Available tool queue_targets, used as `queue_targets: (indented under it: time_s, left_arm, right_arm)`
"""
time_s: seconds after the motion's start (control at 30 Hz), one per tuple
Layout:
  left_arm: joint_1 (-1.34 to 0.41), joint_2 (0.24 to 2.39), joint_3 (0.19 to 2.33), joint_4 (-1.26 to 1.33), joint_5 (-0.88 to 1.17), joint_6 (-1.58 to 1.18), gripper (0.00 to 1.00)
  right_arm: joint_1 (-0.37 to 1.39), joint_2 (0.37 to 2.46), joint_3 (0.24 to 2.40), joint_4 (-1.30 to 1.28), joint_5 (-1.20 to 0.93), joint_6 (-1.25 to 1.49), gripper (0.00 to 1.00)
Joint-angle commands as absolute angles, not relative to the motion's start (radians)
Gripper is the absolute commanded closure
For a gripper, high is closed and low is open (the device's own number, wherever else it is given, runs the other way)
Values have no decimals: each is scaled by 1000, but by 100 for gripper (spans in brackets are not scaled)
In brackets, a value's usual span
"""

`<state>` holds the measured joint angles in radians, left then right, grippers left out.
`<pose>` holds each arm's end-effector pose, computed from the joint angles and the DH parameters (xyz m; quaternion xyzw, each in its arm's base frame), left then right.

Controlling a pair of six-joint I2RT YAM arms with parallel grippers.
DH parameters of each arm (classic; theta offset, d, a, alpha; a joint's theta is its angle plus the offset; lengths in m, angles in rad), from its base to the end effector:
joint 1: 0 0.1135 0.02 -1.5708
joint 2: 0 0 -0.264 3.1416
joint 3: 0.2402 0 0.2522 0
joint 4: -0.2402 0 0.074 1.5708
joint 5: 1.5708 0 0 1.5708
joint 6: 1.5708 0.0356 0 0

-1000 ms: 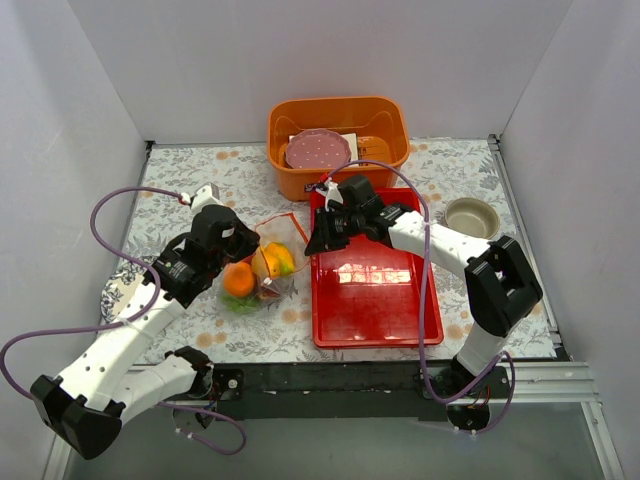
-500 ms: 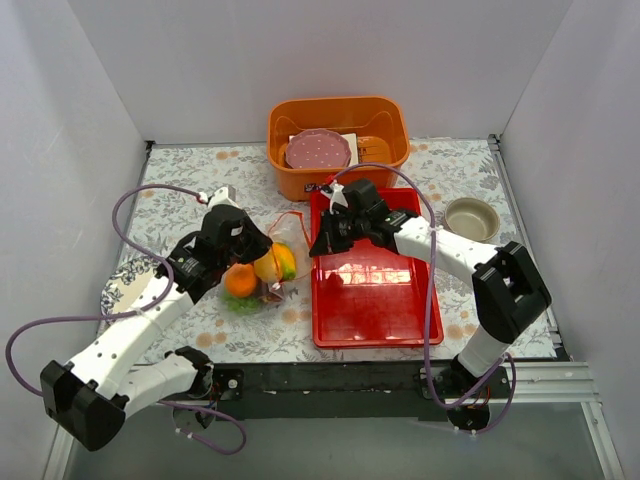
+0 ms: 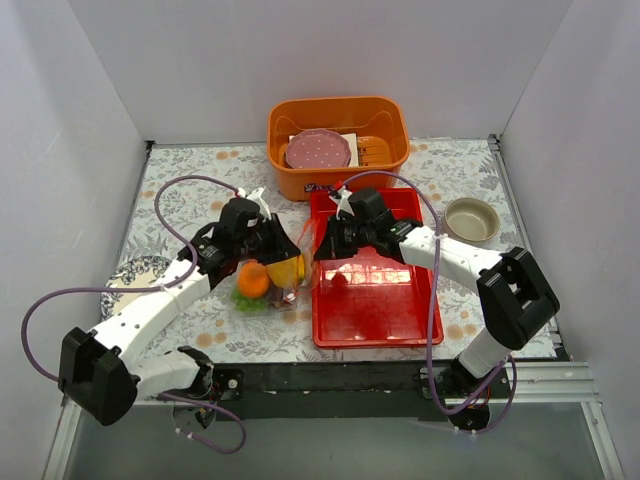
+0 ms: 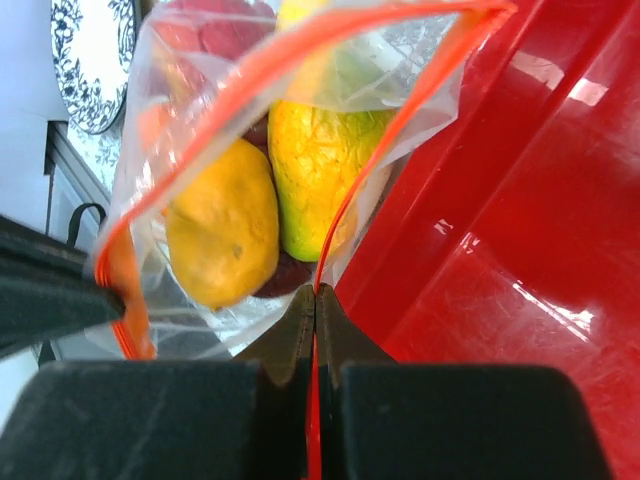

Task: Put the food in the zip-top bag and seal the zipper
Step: Adjust the zipper food storage bag at the center of the board.

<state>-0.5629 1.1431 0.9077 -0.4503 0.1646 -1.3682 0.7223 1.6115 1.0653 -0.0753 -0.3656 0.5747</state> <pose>0.2059 -0.1368 0.2858 -0.3205 0.8424 -0.3932 0.1817 0.2605 0.2465 0.2389 -0.1473 0.8661 0.4003 0.2605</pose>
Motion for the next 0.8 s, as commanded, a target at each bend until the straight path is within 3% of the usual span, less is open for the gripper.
queue_targets:
  time_s: [0.0, 0.13, 0.3, 0.5, 0.53, 0.6, 0.77]
  left_arm:
    - [-560, 1166, 900, -362, 362, -1351, 90]
    - [-558, 1200, 884, -351, 431, -1370, 86]
    - [-558, 1244, 868, -368, 449, -1355, 72]
    - [-558, 1235, 883, -379, 396, -1379, 63]
    - [-560, 1223, 888, -377, 387, -1382, 59]
    - [-558, 1177, 903, -385, 344, -1387, 35]
    - [-560, 1082, 937, -462, 247, -1399, 24]
  right_arm:
    - [727, 1562, 1049, -58, -290, 586, 99]
    - [727, 1554, 1032, -69, -276, 591, 99]
    - [727, 1533, 1009, -72, -247, 607, 99]
    - [727, 1494, 979, -67, -203, 624, 99]
    - [727, 1497, 982, -77, -201, 624, 99]
    - [727, 1506, 983, -83, -196, 627, 99]
    - [727, 1529, 985, -90, -196, 634, 99]
